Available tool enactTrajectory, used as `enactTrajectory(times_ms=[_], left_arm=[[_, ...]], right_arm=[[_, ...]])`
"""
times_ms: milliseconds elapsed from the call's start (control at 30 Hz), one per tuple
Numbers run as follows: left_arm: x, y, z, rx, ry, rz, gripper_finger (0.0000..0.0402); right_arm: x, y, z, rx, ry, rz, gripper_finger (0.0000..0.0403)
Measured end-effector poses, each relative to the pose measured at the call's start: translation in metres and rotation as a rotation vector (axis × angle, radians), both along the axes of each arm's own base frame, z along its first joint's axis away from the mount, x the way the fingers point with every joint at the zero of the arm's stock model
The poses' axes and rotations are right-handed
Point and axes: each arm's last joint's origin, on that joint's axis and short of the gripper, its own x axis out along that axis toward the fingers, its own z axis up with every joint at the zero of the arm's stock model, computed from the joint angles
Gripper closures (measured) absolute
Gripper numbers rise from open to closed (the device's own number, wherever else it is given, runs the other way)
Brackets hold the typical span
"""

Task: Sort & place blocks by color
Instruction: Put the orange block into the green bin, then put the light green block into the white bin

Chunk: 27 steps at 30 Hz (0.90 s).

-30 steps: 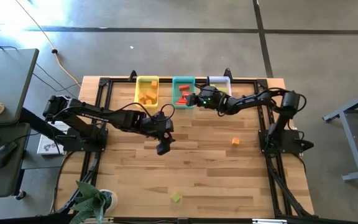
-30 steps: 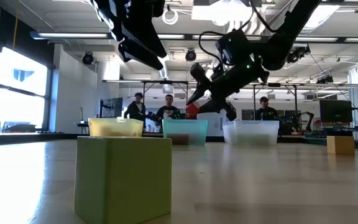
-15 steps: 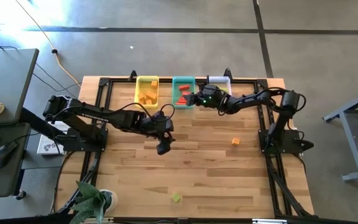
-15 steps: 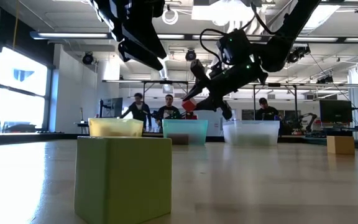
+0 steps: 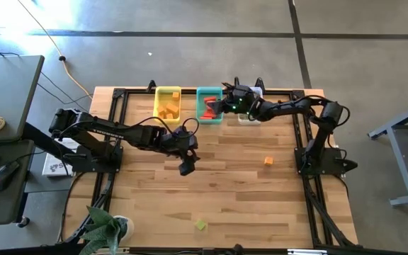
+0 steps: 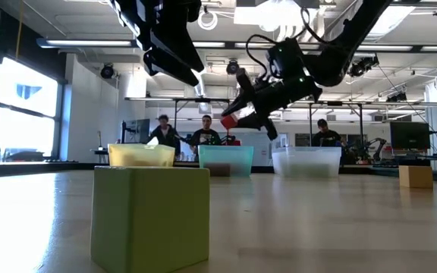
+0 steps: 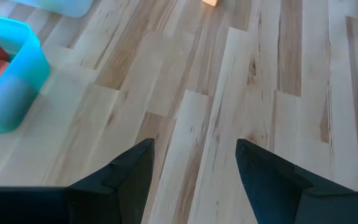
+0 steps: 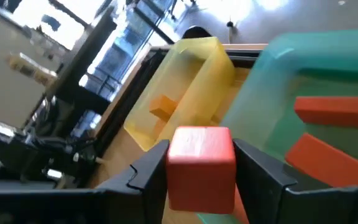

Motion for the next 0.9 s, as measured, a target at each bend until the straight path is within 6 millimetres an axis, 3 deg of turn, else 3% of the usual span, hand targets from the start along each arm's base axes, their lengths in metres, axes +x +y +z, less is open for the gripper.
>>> enactTrajectory(times_ms=[300, 633, 900], left_arm=[[0.000, 0.000, 0.000, 0.005, -0.001, 0.010, 0.0188], [-0.001, -0.004, -0.001, -0.050, 0.009, -0.033, 0.0188], [-0.001, -0.024, -0.002, -0.024, 0.029, -0.196, 0.0188]], right_arm=[[0.020, -0.010, 0.037, -0.106, 0.319, 0.101, 0.0219], [0.026, -0.014, 0.074, -0.122, 0.419, 0.146, 0.0219], [0.027, -0.007, 0.093, -0.072, 0.458, 0.159, 0.0219]])
